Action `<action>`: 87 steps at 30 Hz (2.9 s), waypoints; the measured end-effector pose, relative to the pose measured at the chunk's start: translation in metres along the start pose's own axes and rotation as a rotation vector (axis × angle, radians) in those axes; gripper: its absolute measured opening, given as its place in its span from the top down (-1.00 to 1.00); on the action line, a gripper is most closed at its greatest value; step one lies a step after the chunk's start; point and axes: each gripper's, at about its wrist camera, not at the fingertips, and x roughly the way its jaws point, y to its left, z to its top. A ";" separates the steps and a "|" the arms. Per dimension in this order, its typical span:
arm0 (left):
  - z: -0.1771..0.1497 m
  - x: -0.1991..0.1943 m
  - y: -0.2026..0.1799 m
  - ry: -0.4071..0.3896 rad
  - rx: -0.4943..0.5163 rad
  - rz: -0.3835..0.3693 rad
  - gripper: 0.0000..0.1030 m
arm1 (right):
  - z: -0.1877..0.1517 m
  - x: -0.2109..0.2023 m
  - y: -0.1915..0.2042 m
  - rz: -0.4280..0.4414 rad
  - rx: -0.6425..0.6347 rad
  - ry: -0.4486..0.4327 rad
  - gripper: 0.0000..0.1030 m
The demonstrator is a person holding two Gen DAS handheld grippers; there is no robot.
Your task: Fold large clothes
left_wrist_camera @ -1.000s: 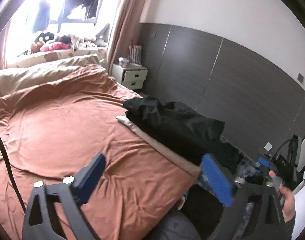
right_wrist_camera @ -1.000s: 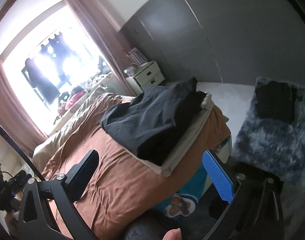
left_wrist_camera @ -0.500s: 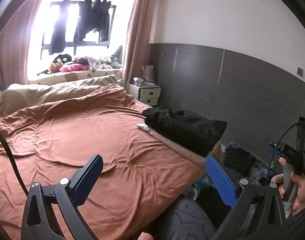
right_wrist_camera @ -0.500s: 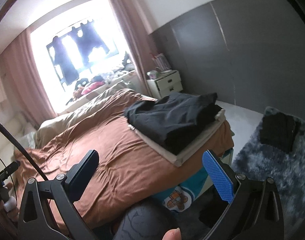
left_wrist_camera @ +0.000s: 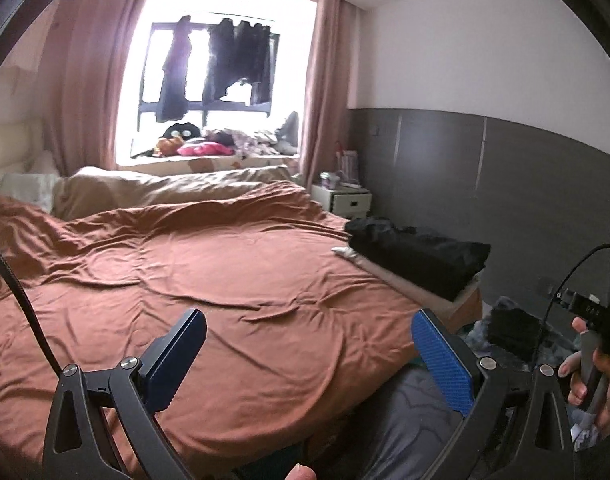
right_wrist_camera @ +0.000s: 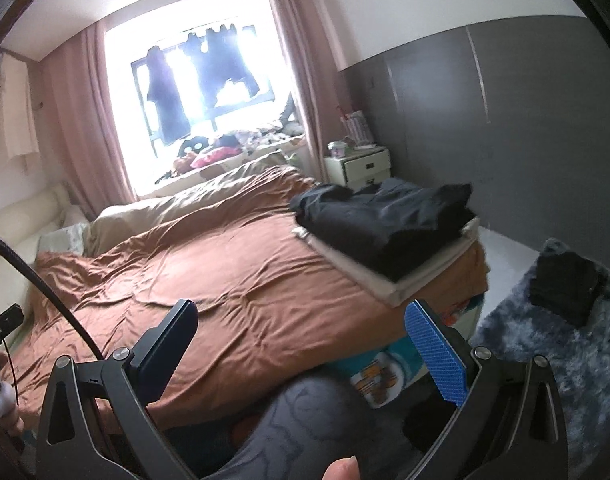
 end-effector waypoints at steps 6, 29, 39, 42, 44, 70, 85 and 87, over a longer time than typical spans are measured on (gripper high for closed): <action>-0.019 -0.027 0.005 -0.040 -0.007 0.063 -1.00 | -0.026 0.008 0.020 0.043 -0.015 0.004 -1.00; -0.039 -0.032 0.008 -0.053 -0.052 0.164 -1.00 | -0.064 0.015 0.041 0.006 -0.063 -0.042 -1.00; -0.042 -0.035 0.011 -0.059 -0.068 0.181 -1.00 | -0.070 0.021 0.051 0.020 -0.066 -0.043 -1.00; -0.043 -0.032 0.012 -0.056 -0.064 0.182 -0.99 | -0.071 0.021 0.055 0.017 -0.080 -0.047 -1.00; -0.045 -0.031 0.011 -0.061 -0.055 0.189 -1.00 | -0.074 0.021 0.057 0.011 -0.089 -0.049 -1.00; -0.053 -0.005 0.011 -0.003 -0.055 0.179 -1.00 | -0.075 0.026 0.065 0.002 -0.075 -0.024 -1.00; -0.056 -0.007 0.010 -0.008 -0.037 0.177 -0.99 | -0.076 0.025 0.065 -0.010 -0.078 -0.017 -1.00; -0.056 -0.007 0.010 -0.008 -0.038 0.175 -1.00 | -0.076 0.025 0.065 -0.012 -0.081 -0.020 -1.00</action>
